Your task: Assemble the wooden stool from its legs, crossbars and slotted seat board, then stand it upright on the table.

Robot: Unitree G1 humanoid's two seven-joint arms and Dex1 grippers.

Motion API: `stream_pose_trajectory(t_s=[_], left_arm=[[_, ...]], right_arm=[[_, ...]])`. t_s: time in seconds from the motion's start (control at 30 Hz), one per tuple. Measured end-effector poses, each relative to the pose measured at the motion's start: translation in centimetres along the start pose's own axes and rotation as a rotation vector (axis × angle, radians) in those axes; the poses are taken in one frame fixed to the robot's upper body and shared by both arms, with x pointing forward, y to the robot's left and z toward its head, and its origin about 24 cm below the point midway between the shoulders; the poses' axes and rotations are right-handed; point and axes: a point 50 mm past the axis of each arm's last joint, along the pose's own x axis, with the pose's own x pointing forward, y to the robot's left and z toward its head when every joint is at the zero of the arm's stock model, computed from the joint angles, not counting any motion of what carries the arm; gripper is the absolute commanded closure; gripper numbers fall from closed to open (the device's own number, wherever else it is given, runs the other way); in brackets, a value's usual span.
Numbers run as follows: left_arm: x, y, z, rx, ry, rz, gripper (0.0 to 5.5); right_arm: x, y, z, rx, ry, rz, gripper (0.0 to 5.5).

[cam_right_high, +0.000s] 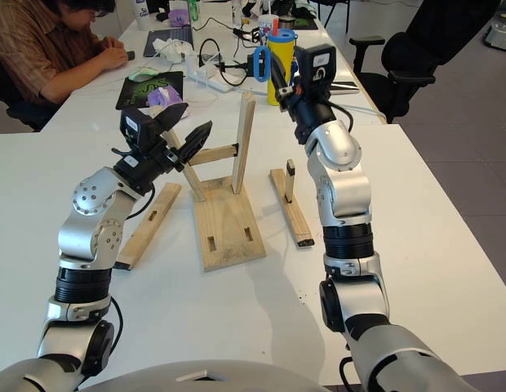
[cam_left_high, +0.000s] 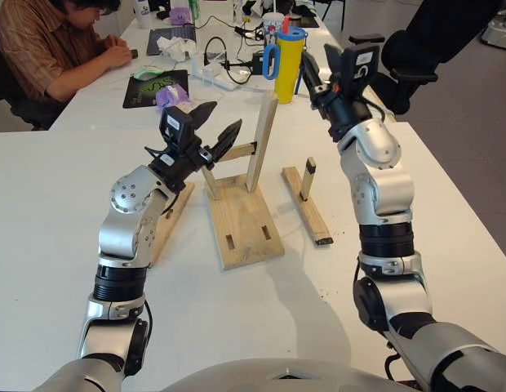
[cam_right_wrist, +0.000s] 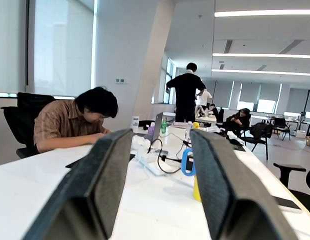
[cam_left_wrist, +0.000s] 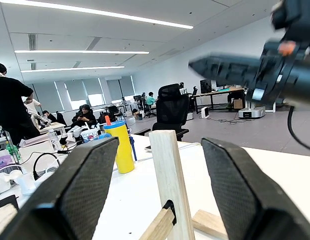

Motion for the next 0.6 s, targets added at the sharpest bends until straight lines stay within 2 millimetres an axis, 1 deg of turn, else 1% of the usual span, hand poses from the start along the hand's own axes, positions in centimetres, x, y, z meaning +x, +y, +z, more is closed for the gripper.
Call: stream_pose_trajectory(t_s=[0.03,0.07,0.13,0.23,0.3,0.43,0.53,0.6], left_arm=[[0.0,0.0,0.0,0.000,0.000,0.000,2.44],[0.0,0.0,0.0,-0.001,-0.001,0.001,2.44],[0.0,-0.1,0.0,-0.005,-0.002,0.003,2.44],[0.0,-0.3,-0.2,-0.019,-0.004,0.002,2.44],[-0.4,-0.4,-0.6,-0.036,0.010,0.006,2.44],[-0.6,-0.3,-0.9,-0.045,0.022,0.007,2.44],[-0.6,-0.5,-1.0,-0.047,0.024,-0.002,2.44],[-0.6,-1.1,-1.1,-0.063,0.033,-0.055,2.44]], right_arm=[[-0.4,0.0,-2.8,0.018,0.111,-0.007,3.39],[-1.2,0.1,-6.1,0.015,0.234,-0.013,3.39],[-1.1,0.1,-6.6,-0.002,0.236,-0.017,3.39],[-1.3,-0.3,-6.8,-0.014,0.215,-0.032,3.39],[-1.4,-0.5,-6.8,-0.010,0.210,-0.039,3.39],[-1.6,-1.0,-6.7,0.007,0.202,-0.062,3.39],[-1.8,-1.0,-6.4,0.005,0.162,-0.045,3.39],[-2.0,-1.0,-6.1,0.020,0.136,-0.035,3.39]])
